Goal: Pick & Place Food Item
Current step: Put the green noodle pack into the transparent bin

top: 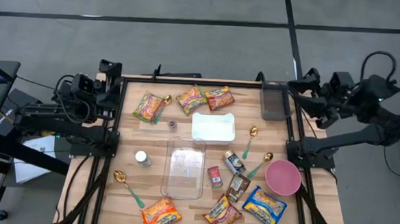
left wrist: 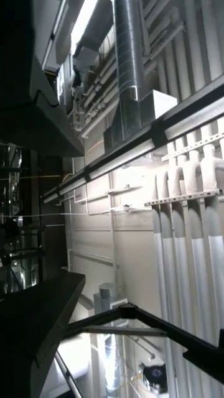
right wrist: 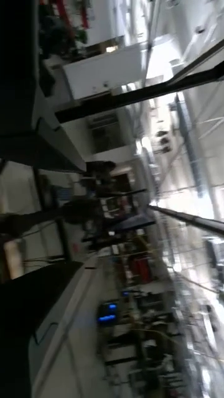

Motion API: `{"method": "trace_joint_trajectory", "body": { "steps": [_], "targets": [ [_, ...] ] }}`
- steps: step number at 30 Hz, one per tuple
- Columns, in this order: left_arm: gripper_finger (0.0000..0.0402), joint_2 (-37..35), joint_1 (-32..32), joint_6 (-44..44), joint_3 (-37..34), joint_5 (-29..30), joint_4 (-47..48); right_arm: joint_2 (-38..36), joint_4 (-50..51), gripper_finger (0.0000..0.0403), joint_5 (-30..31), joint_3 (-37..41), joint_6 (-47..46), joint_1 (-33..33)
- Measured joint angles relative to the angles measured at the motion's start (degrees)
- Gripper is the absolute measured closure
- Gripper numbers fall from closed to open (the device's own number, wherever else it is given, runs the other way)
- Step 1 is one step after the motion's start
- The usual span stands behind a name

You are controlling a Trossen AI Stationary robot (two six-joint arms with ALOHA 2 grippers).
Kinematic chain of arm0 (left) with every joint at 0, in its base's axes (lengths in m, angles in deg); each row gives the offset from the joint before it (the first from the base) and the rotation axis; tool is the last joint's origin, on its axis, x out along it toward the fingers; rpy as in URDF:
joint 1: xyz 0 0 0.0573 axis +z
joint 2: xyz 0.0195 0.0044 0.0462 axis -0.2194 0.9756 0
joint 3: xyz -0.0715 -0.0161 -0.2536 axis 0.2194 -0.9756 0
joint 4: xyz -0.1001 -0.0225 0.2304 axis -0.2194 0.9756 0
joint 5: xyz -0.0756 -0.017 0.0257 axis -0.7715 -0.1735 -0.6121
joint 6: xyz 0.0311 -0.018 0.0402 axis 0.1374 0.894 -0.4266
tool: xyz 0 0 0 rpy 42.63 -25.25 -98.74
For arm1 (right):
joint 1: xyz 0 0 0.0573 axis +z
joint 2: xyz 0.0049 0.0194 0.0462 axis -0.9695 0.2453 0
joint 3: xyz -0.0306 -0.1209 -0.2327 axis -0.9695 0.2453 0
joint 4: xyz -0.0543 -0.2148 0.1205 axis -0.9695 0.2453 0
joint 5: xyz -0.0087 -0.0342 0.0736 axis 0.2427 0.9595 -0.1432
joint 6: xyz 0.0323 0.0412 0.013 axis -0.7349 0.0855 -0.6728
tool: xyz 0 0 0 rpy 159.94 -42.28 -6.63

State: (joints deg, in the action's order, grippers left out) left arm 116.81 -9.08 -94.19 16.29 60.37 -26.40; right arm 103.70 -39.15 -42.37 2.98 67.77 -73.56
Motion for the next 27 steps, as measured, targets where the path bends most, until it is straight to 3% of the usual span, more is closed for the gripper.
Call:
{"method": "trace_joint_trajectory", "body": {
  "steps": [10,15,23,27],
  "targets": [
    [0.0044,3.2,0.0,-3.1,9.6,-3.9,6.5,6.2,18.8,0.0162,-3.8,-7.1,-6.5,0.0],
    [0.0037,6.6,0.0,-8.9,18.6,-3.7,21.7,8.2,28.0,0.0162,-3.9,-7.6,-9.8,0.0],
    [0.0038,13.6,0.0,-17.8,32.5,13.6,57.3,11.5,37.0,0.0162,-5.0,-7.6,-12.4,0.0],
    [0.0038,17.0,0.0,-19.1,34.5,23.0,66.5,12.8,37.4,0.0162,-5.0,-7.6,-12.4,0.0]
  ]
}}
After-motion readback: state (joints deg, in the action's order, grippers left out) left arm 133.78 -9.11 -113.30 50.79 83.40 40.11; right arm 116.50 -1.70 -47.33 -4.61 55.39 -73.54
